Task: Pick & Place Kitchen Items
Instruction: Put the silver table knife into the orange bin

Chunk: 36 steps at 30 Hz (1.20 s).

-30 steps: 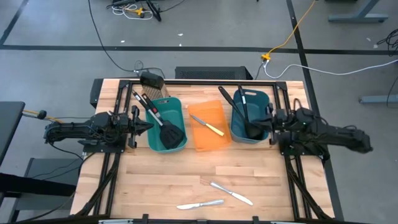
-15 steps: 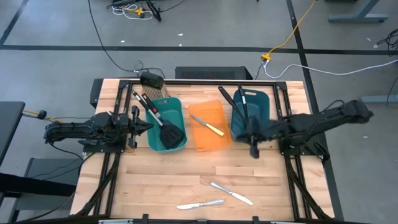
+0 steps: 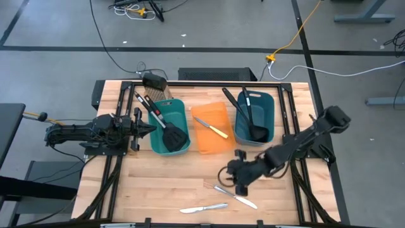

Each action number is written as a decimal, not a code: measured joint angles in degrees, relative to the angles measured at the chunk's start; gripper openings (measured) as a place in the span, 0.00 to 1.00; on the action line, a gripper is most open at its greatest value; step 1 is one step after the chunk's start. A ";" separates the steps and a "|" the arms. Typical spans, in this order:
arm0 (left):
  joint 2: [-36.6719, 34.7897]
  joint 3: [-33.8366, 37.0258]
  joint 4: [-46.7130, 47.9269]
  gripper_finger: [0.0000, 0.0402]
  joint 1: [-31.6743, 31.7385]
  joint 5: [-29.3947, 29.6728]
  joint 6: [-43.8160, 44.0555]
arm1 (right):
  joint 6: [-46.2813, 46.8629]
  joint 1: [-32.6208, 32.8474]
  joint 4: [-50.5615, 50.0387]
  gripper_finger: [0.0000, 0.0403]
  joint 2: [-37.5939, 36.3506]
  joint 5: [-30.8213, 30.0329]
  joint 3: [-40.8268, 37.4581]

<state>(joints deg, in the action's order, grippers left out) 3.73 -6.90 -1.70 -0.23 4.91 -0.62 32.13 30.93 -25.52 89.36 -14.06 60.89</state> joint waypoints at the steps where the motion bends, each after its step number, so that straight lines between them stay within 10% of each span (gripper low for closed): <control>1: 0.00 0.00 -0.02 0.04 0.00 0.00 0.02 | 2.09 0.51 -0.21 0.36 1.19 -0.30 0.06; 36: 0.00 0.00 -0.04 0.04 0.00 0.00 1.51 | 21.53 7.35 0.71 0.47 23.69 -1.17 6.72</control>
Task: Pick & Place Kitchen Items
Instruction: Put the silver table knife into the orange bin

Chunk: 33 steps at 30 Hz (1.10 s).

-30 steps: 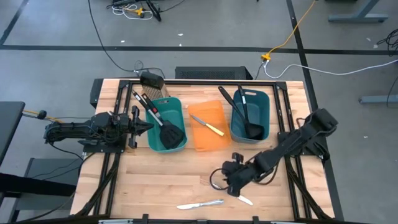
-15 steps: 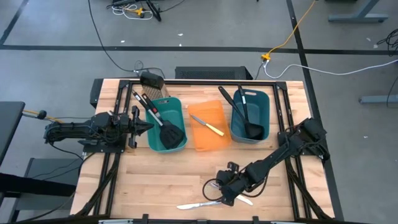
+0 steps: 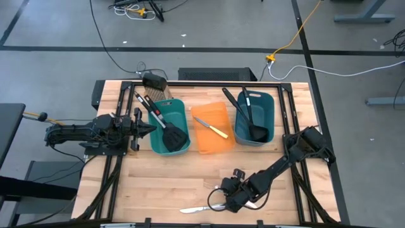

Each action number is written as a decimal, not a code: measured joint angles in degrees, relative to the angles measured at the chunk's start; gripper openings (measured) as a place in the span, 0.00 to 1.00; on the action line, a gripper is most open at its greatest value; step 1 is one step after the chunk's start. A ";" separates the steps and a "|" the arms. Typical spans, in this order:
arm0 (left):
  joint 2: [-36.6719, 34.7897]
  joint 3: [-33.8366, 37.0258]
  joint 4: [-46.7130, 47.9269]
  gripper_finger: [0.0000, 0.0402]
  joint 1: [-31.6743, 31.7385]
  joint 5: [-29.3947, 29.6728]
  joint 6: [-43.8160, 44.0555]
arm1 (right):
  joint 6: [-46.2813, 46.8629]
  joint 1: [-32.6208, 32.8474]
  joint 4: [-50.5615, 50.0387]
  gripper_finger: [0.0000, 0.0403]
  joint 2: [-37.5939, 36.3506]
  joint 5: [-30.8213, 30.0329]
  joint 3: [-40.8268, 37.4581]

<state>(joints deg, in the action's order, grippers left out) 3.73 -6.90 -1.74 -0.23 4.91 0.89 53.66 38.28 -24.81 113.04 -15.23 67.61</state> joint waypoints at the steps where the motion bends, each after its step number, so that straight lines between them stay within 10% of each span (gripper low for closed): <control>1: 0.02 0.00 0.02 0.04 0.00 0.00 0.00 | 0.25 0.07 -0.60 0.47 0.17 -0.10 0.07; 20: 0.02 0.00 0.04 0.04 0.00 -0.02 0.02 | -11.84 -0.41 -2.78 0.12 0.54 -0.21 -0.28; 33: 0.02 0.00 0.04 0.04 0.00 -0.02 0.04 | -16.74 -3.20 -0.84 0.11 -0.21 0.30 -0.41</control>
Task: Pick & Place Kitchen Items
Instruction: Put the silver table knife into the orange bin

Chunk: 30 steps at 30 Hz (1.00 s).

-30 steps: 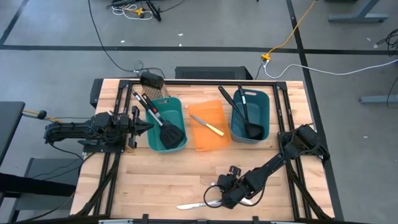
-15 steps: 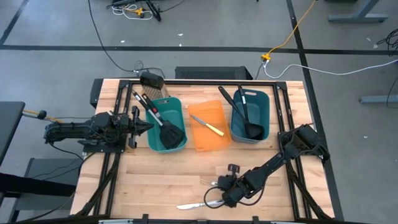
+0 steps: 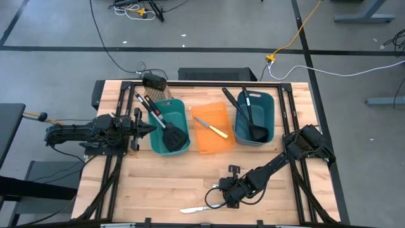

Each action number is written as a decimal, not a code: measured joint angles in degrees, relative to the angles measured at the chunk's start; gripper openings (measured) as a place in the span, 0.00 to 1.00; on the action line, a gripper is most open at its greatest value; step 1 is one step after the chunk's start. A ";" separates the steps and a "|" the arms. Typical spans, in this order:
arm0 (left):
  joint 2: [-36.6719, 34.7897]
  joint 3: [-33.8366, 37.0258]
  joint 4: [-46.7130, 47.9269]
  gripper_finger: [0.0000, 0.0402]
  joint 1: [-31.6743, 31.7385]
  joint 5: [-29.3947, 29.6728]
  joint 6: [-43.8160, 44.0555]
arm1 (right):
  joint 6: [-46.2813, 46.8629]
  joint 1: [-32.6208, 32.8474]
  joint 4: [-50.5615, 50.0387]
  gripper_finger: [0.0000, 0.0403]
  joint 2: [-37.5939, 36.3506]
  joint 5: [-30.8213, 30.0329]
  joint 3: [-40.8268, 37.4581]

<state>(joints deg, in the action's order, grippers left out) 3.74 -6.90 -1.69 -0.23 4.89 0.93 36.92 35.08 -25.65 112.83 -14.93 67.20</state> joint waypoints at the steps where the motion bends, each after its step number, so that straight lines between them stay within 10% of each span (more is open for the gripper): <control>1: -0.01 0.00 0.00 0.04 0.00 0.00 -0.03 | -0.15 -0.01 0.15 0.11 -0.12 -0.36 -0.02; 30: 1.55 -0.02 -0.28 0.03 -0.05 -5.38 0.56 | -1.05 -0.40 -5.77 0.06 -0.67 -3.32 5.22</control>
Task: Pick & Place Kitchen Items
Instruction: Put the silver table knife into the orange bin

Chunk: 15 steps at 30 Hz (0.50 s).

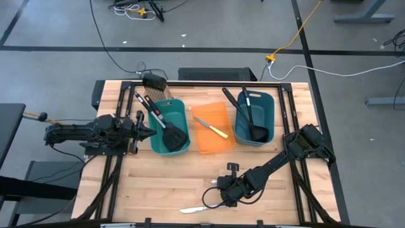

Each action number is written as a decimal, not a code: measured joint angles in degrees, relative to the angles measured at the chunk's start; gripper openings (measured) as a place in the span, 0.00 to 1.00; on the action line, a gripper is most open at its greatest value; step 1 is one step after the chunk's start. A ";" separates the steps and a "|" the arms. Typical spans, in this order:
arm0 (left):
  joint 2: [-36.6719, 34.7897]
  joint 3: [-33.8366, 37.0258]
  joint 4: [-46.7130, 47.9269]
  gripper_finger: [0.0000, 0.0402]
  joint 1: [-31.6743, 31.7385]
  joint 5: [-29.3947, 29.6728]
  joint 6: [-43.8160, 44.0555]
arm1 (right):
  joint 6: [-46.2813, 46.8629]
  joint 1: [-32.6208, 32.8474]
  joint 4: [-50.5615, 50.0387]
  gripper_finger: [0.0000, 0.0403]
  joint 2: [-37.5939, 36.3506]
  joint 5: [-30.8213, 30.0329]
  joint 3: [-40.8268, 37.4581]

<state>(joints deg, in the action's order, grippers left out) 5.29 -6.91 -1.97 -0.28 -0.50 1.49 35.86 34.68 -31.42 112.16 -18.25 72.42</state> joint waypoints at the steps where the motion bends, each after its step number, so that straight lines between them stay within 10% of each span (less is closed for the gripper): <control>1: 0.88 -0.34 0.01 0.02 0.01 -0.03 0.04 | 0.13 0.14 -0.16 0.06 -0.10 -0.21 0.00; 15: 42.21 -18.80 -8.40 0.02 -9.98 -0.51 -1.91 | 13.79 7.33 -13.95 0.01 -7.31 -6.05 0.07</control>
<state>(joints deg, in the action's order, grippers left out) 47.50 -25.72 -10.37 -10.26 -1.01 -0.43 49.65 42.01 -45.37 104.85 -24.30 72.49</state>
